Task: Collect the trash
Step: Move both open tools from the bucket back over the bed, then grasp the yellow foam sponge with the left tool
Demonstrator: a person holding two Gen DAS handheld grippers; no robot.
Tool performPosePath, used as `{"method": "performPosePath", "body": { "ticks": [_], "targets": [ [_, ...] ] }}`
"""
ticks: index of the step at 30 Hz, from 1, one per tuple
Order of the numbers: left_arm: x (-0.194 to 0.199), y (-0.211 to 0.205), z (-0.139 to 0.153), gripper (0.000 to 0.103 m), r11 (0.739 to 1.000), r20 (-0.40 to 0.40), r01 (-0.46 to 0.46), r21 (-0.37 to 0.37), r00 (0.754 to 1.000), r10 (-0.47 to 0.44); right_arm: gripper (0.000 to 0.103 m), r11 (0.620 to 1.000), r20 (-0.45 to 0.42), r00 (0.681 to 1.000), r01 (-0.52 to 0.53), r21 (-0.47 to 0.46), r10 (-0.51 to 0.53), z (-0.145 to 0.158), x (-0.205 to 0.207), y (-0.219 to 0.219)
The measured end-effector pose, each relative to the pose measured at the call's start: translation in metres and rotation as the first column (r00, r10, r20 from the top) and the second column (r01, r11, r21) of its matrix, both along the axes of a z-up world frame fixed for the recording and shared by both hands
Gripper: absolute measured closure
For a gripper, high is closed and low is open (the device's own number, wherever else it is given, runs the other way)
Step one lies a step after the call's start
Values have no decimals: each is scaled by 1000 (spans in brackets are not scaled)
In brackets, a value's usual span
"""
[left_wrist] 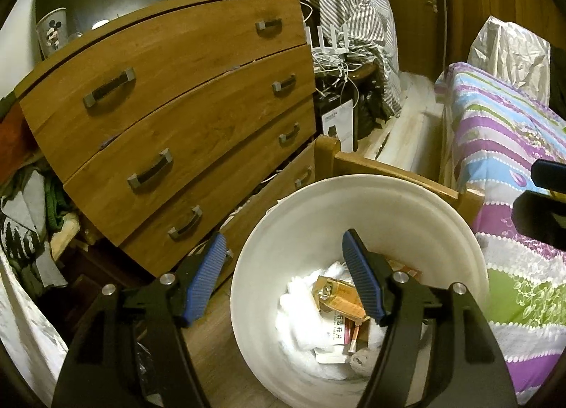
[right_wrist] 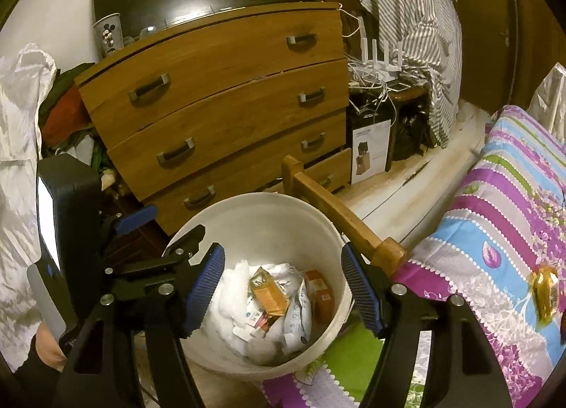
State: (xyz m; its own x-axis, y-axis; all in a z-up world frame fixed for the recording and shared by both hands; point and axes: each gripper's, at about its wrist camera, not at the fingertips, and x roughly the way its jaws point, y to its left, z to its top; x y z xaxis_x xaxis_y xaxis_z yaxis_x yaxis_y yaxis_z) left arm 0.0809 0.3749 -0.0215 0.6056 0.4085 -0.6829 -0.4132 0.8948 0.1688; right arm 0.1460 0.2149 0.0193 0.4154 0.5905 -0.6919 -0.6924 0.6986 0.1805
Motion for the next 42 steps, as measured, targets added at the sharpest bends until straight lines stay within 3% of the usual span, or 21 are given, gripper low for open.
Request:
{"method": "performPosePath", "body": {
  "ticks": [7, 11, 14, 19, 24, 29, 33, 36, 37, 39, 42],
  "targets": [
    [-2, -14, 7, 36, 1000, 8, 12, 5, 1000, -12, 33, 999, 37, 998, 45, 22, -46, 6, -9, -21],
    [-9, -32, 12, 25, 1000, 43, 25, -11, 999, -24, 33, 991, 150, 979, 131, 42, -135, 12, -29, -49],
    [-12, -56, 12, 20, 998, 66, 55, -21, 996, -53, 33, 974, 291, 930, 219, 48, -224, 14, -54, -81],
    [-10, -111, 9, 18, 990, 74, 140, -26, 988, -138, 33, 921, 460, 808, 385, 61, -368, 4, -87, -156],
    [-3, -179, -3, 15, 974, 70, 226, -23, 972, -224, 31, 830, 492, 699, 550, 94, -519, -9, -99, -251],
    [7, -247, -22, 15, 939, 33, 343, -35, 939, -342, 31, 691, 402, 608, 718, 88, -684, -35, -103, -379],
    [13, -313, -38, 15, 880, -4, 474, -32, 880, -474, 30, 560, 283, 516, 822, 100, -809, -61, -124, -490],
    [16, -369, -47, 15, 813, -27, 582, -19, 813, -582, 30, 474, 172, 453, 875, 103, -875, -90, -146, -569],
    [16, -394, -50, 15, 778, -34, 628, -7, 778, -628, 30, 445, 129, 432, 890, 99, -893, -101, -153, -597],
    [14, -422, -51, 15, 731, -33, 683, 5, 731, -682, 31, 421, 84, 414, 902, 93, -906, -120, -163, -636],
    [15, -471, -55, 15, 629, -23, 778, -6, 629, -777, 30, 412, 52, 409, 906, 94, -911, -134, -171, -662]
  ]
}}
